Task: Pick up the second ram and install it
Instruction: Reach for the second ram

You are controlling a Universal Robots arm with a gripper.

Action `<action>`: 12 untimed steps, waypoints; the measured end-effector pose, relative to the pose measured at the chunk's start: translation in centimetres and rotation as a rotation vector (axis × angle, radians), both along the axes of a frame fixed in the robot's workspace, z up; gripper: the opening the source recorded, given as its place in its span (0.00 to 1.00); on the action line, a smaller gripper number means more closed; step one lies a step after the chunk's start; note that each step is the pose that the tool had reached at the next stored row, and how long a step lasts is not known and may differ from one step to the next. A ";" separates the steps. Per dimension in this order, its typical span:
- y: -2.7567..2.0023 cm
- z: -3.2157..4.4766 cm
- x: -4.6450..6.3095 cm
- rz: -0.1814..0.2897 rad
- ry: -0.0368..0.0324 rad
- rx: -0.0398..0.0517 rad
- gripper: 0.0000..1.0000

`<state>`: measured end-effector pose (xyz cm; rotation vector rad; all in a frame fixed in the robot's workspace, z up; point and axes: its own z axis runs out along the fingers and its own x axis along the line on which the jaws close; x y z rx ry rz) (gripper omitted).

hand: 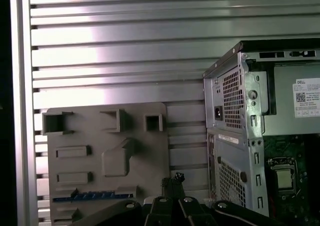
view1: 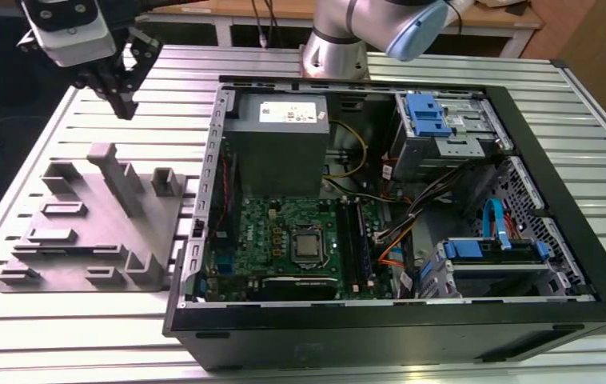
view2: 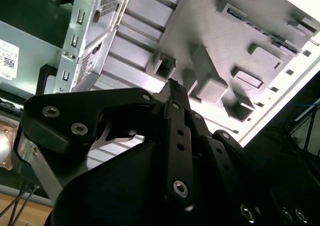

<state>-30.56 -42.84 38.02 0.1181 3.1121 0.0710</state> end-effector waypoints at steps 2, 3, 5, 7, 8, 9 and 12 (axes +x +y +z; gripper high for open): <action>-0.20 -0.06 -0.4 0.000 -0.0001 0.0001 0.07; -0.30 -0.09 -0.7 0.000 -0.0001 0.0001 0.07; -0.52 -0.13 -1.0 0.000 0.0000 0.0000 0.07; -0.71 -0.17 -1.4 0.000 0.0000 0.0000 0.07; -0.81 -0.20 -1.6 0.000 0.0000 0.0000 0.07; -0.91 -0.22 -1.7 0.000 0.0000 0.0000 0.07; -1.20 -0.29 -2.2 0.000 0.0000 0.0000 0.07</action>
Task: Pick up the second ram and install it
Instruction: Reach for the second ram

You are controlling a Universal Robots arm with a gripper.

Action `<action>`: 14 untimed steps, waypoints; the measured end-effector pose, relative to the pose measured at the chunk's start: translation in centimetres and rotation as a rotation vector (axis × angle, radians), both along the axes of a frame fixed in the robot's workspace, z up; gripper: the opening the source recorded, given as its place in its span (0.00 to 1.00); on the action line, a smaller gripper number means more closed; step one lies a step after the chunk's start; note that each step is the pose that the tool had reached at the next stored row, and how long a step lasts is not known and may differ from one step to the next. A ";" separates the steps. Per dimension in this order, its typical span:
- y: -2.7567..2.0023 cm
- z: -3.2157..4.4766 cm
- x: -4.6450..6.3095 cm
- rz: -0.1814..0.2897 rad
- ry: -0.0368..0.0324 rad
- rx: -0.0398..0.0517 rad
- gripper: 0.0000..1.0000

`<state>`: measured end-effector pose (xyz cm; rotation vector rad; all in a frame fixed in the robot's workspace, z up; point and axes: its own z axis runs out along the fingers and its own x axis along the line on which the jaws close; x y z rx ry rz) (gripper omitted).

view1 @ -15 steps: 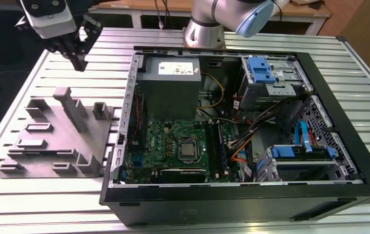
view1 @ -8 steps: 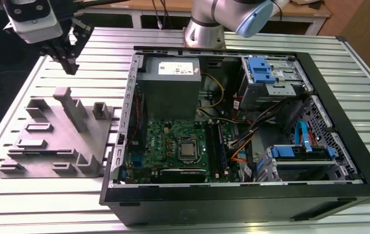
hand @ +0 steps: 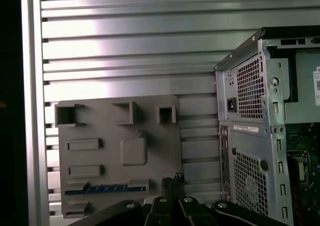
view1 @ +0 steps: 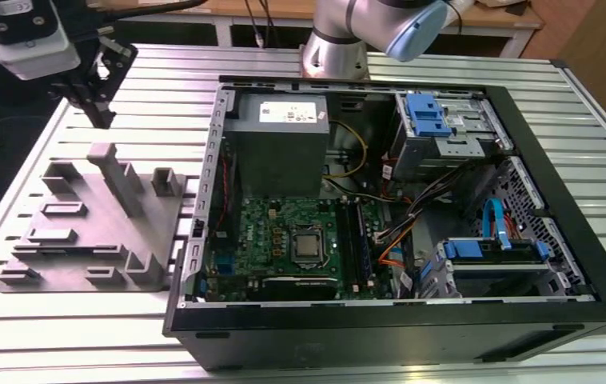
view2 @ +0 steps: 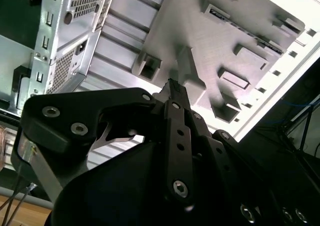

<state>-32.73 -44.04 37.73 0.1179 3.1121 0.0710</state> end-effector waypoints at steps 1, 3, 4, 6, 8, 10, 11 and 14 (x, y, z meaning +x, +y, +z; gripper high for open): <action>-0.10 -0.02 -0.2 0.000 0.0001 0.0000 0.07; -0.26 -0.08 -0.5 0.000 0.0000 0.0000 0.07; -0.35 -0.12 -0.6 0.000 0.0000 0.0000 0.07; -0.54 -0.19 -0.9 0.000 -0.0001 0.0001 0.07; -0.71 -0.27 -1.2 0.000 0.0001 -0.0001 0.07; -0.87 -0.39 -1.4 0.000 0.0000 0.0000 0.07; -0.94 -0.45 -1.6 0.000 0.0000 0.0000 0.07; -1.12 -0.71 -2.0 0.000 0.0000 0.0001 0.07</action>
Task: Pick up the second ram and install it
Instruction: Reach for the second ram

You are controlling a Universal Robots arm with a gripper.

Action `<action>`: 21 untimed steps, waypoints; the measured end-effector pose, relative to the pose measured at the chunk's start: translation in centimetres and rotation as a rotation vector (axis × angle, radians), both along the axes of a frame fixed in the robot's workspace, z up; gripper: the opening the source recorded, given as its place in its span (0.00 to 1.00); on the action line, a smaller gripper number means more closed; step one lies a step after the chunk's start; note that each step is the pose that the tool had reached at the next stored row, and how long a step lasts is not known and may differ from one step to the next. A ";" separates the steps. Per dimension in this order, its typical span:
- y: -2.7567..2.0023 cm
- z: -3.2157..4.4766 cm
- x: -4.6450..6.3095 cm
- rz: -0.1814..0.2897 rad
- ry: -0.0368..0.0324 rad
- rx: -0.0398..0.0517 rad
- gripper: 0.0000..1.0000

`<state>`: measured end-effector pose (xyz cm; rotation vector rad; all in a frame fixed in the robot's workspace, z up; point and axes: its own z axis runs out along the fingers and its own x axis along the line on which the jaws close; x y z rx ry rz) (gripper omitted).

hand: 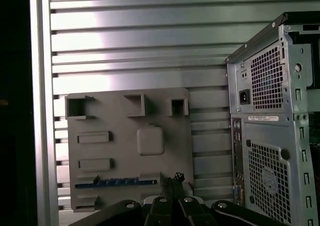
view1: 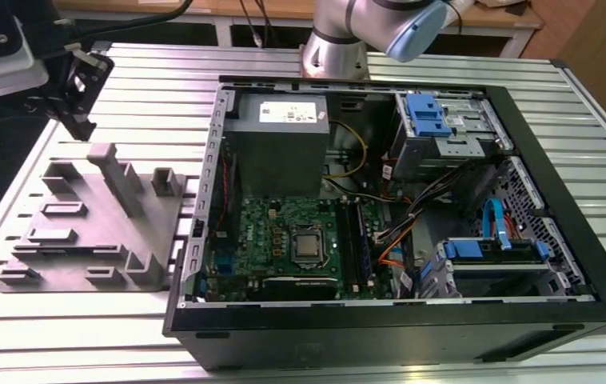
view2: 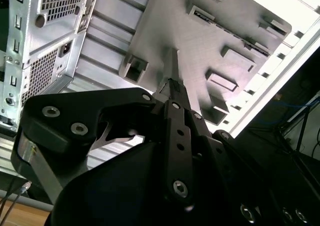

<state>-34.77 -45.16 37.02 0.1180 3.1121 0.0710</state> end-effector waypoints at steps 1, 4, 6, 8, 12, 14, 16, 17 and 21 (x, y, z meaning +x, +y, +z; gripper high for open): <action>-0.05 -0.11 -0.2 0.000 -0.0001 0.0000 0.07; -0.21 -0.45 -0.6 0.000 0.0000 0.0000 0.07; -0.33 -0.71 -0.9 0.000 0.0000 -0.0001 0.07; -0.44 -0.99 -1.2 0.000 0.0000 -0.0001 0.07; -0.63 -1.56 -1.7 0.000 0.0001 -0.0002 0.07; -0.74 -1.83 -2.0 0.000 0.0001 -0.0003 0.07; -0.86 -2.10 -2.2 0.000 0.0003 -0.0004 0.07; -0.92 -2.24 -2.4 0.000 0.0003 -0.0004 0.07; -1.23 -2.78 -2.8 0.000 0.0008 -0.0006 0.07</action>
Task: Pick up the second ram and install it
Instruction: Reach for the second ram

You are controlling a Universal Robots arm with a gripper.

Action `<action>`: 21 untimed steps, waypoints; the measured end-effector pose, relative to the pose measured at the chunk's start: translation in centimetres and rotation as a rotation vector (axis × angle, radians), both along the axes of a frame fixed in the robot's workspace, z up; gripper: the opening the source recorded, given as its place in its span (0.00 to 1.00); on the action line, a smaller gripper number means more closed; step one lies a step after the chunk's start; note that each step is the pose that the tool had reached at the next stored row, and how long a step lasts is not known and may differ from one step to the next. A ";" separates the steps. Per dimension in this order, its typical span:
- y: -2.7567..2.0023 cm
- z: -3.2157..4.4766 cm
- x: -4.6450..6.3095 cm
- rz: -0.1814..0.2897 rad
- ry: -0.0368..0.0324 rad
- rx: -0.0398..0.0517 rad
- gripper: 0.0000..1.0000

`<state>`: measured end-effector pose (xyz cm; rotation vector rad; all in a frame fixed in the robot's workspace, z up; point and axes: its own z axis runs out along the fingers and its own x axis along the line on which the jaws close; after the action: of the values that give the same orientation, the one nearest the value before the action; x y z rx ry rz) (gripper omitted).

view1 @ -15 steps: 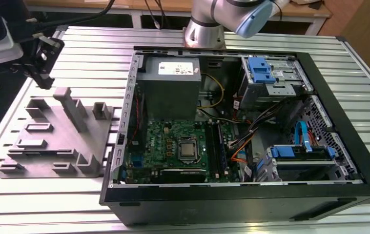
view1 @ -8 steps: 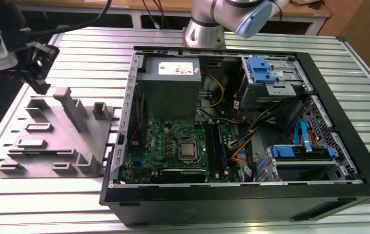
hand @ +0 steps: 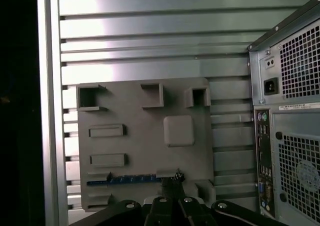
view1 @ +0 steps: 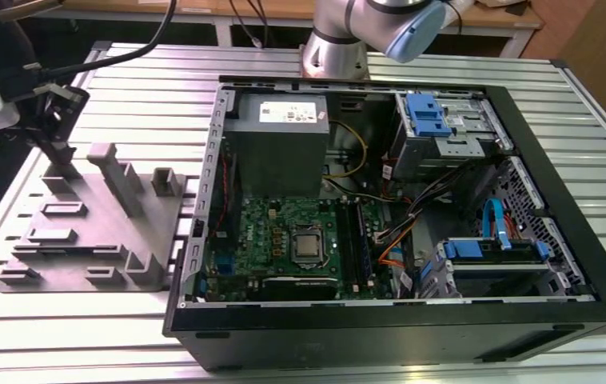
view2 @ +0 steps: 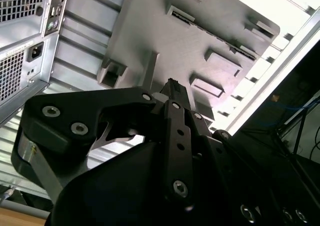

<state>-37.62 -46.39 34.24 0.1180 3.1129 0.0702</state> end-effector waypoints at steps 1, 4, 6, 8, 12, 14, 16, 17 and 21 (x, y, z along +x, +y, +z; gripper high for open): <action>-0.08 -0.14 -0.1 0.000 0.0001 0.0000 0.07; -0.35 -0.54 -0.4 0.000 0.0004 0.0000 0.07; -0.55 -0.81 -0.6 0.000 0.0009 0.0000 0.07; -0.72 -1.07 -0.8 0.000 0.0013 0.0000 0.07; -1.05 -1.60 -1.2 0.000 0.0018 0.0000 0.07; -1.19 -1.87 -1.5 0.000 0.0021 0.0000 0.07; -1.34 -2.14 -1.8 0.000 0.0022 0.0000 0.07; -1.42 -2.27 -1.9 0.000 0.0023 0.0000 0.07; -1.69 -2.87 -2.4 0.000 0.0029 -0.0001 0.07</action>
<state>-39.98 -48.08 31.38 0.1183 3.1157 0.0699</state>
